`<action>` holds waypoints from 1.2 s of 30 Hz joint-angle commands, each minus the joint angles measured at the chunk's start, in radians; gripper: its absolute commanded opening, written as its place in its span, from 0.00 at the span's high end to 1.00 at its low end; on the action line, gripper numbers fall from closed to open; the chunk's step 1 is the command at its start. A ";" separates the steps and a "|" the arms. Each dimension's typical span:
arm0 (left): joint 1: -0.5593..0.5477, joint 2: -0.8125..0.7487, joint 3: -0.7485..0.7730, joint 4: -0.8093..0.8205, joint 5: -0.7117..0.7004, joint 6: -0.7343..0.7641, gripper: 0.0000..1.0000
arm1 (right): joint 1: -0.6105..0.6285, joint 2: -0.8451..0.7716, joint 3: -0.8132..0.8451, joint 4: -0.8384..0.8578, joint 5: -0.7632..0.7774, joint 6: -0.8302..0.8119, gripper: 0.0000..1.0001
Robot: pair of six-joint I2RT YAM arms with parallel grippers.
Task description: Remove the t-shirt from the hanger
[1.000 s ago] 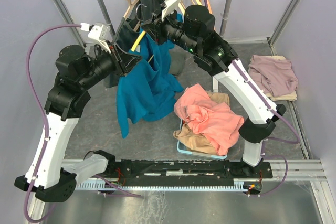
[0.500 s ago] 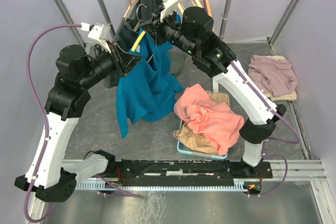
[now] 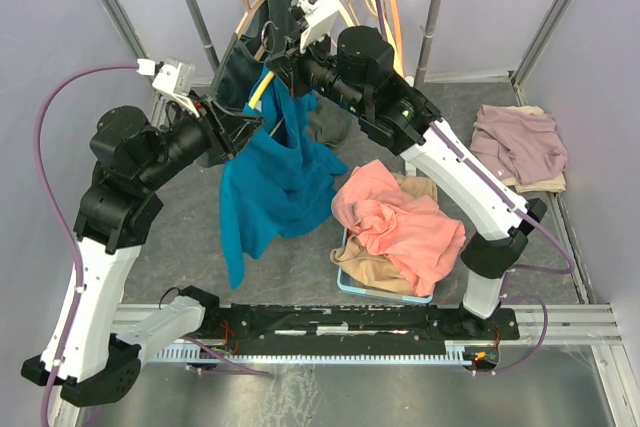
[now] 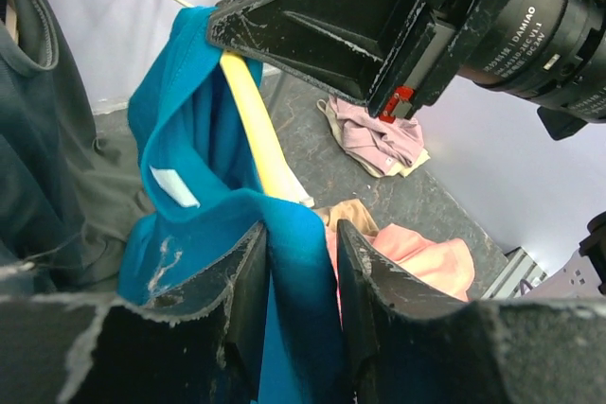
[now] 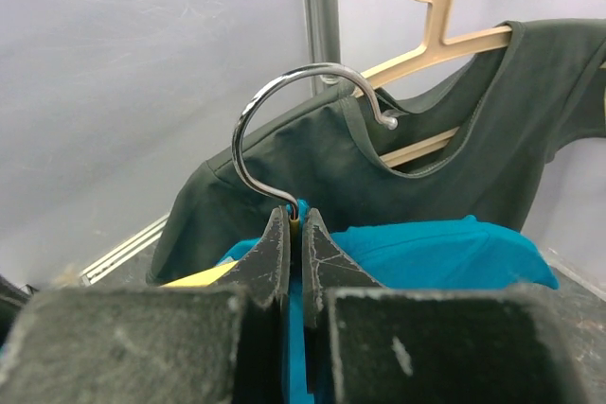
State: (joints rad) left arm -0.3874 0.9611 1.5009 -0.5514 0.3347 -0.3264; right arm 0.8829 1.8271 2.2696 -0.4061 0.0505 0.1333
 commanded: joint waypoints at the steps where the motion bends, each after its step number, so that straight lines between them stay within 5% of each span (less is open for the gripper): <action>1: 0.000 -0.062 0.004 0.020 -0.027 -0.063 0.59 | -0.009 -0.072 -0.017 0.107 0.066 -0.022 0.99; 7: -0.001 -0.080 0.002 0.007 -0.052 -0.076 0.46 | -0.009 -0.092 -0.046 0.122 0.073 -0.043 0.99; 36: -0.001 -0.251 -0.090 -0.267 -0.176 -0.105 0.43 | -0.016 -0.083 -0.023 0.160 0.183 -0.117 0.99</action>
State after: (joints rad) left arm -0.3882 0.7311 1.4319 -0.7727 0.1795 -0.3855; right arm 0.8742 1.7805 2.1902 -0.3676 0.1940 0.0349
